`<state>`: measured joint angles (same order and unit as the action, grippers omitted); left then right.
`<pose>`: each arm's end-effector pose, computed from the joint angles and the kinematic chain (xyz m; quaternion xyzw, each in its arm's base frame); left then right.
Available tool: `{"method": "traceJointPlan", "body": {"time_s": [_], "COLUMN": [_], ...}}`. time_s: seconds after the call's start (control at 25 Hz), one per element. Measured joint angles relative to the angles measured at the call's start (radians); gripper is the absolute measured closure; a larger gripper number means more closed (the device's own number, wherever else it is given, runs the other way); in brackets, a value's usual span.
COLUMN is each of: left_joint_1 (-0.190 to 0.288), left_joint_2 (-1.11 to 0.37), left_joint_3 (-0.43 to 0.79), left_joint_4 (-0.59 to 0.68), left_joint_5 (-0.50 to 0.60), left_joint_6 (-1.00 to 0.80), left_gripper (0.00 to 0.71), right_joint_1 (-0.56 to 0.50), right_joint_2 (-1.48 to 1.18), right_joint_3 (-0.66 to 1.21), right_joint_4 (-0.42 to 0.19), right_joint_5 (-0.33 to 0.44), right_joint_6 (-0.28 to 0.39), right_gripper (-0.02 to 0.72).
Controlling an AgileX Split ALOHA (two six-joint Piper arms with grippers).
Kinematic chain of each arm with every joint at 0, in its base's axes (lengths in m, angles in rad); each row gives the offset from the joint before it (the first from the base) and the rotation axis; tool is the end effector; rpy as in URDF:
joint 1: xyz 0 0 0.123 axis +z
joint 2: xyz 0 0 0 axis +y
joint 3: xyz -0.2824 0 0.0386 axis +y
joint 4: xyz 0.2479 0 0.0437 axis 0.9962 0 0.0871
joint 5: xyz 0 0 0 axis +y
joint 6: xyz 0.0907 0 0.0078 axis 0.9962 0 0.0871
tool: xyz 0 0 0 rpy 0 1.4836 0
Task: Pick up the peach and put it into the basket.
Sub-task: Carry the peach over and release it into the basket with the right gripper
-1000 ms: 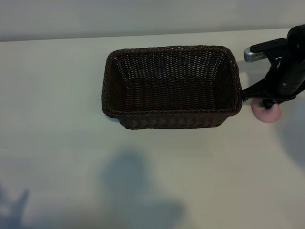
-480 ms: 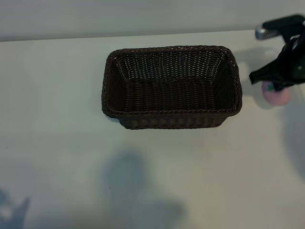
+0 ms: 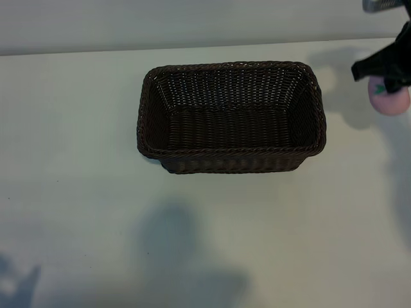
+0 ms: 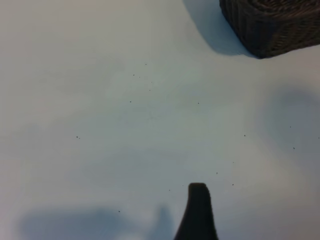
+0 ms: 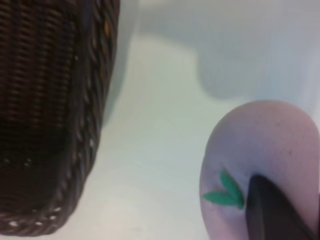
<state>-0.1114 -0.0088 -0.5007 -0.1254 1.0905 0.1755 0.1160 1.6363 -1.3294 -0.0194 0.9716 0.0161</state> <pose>-0.0090 -0.0092 0.2754 0.1261 0.8475 -0.0461 0.5136 0.3380 0.0379 0.2844 -0.0529 0.9806 0.0036 0.1888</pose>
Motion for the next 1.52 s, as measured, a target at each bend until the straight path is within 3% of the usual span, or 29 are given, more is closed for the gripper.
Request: {"method": "traceJointPlan", "body": {"time_s": [0.24, 0.92, 1.52], "left_joint_1": [0.000, 0.000, 0.000], "left_joint_2": [0.000, 0.000, 0.000], "left_joint_3": [0.000, 0.000, 0.000], "left_joint_4": [0.000, 0.000, 0.000], "left_joint_5": [0.000, 0.000, 0.001], "left_joint_6": [0.000, 0.003, 0.003], "left_gripper": [0.116, 0.117, 0.117], "right_joint_1": [0.022, 0.281, 0.284], "right_joint_2": [-0.001, 0.171, 0.436], "right_joint_3": [-0.089, -0.243, -0.296], "right_joint_4": [0.083, 0.131, 0.171], "right_joint_5": [0.067, 0.097, -0.014], "right_joint_6": [-0.004, -0.002, -0.054], "right_gripper": [0.654, 0.654, 0.624]}}
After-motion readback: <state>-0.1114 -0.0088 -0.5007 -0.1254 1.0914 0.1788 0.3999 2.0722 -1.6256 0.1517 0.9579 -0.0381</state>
